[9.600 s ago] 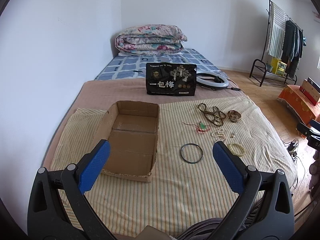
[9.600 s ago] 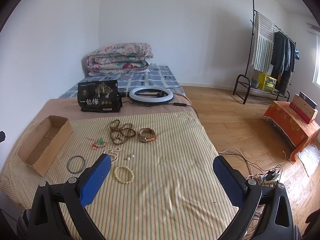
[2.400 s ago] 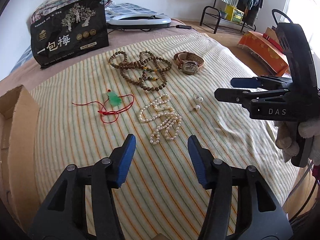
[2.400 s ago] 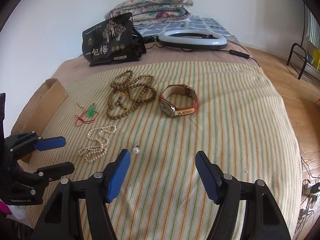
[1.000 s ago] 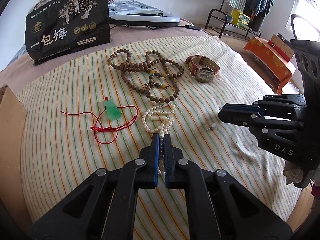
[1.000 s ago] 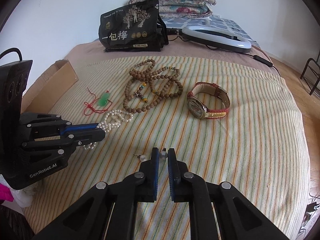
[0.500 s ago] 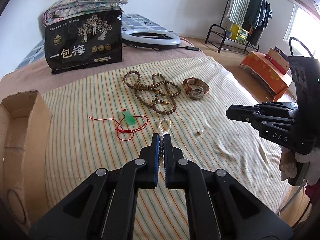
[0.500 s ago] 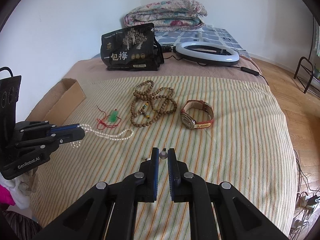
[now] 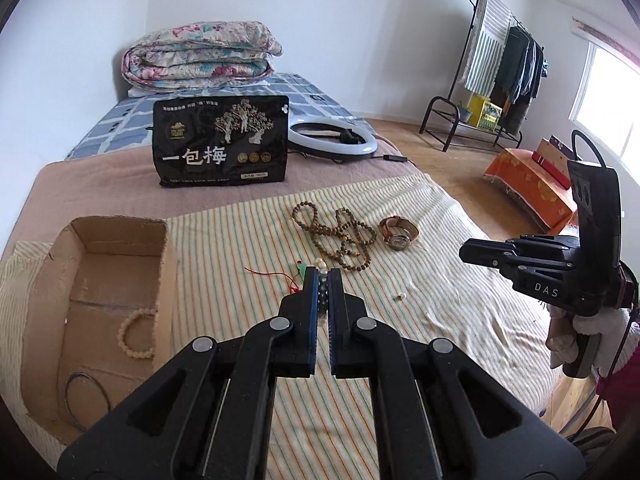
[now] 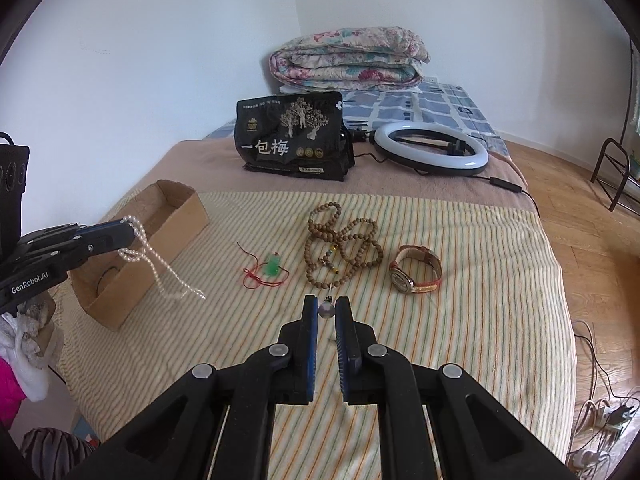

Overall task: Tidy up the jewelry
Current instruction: 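Carry the pearl necklace and earring into the box and open both grippers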

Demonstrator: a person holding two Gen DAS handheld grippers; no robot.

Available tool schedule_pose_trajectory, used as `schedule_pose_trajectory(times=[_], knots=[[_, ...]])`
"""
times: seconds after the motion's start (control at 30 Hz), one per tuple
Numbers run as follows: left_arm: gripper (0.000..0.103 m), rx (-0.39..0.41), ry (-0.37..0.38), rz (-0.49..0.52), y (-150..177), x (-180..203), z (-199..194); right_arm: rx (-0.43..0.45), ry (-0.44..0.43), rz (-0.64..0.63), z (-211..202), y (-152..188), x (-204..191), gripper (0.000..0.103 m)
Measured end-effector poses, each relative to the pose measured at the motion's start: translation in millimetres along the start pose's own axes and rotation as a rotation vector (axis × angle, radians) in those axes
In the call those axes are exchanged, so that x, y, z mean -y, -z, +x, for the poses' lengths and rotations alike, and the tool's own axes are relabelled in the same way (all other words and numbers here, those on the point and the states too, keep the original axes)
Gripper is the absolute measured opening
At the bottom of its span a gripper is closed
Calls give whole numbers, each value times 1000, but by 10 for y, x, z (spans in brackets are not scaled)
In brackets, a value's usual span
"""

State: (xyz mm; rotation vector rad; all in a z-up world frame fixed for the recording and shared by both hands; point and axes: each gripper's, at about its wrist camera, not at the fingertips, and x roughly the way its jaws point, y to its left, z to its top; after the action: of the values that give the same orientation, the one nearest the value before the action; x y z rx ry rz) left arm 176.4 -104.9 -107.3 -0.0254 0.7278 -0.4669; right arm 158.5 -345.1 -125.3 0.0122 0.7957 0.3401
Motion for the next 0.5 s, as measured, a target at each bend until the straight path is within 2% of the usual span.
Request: schedule_pose_trajectory(times=[0.5], knots=[[2, 130, -104, -61, -168, -655, -853, 67, -86, -86, -176, -445, -757, 6]])
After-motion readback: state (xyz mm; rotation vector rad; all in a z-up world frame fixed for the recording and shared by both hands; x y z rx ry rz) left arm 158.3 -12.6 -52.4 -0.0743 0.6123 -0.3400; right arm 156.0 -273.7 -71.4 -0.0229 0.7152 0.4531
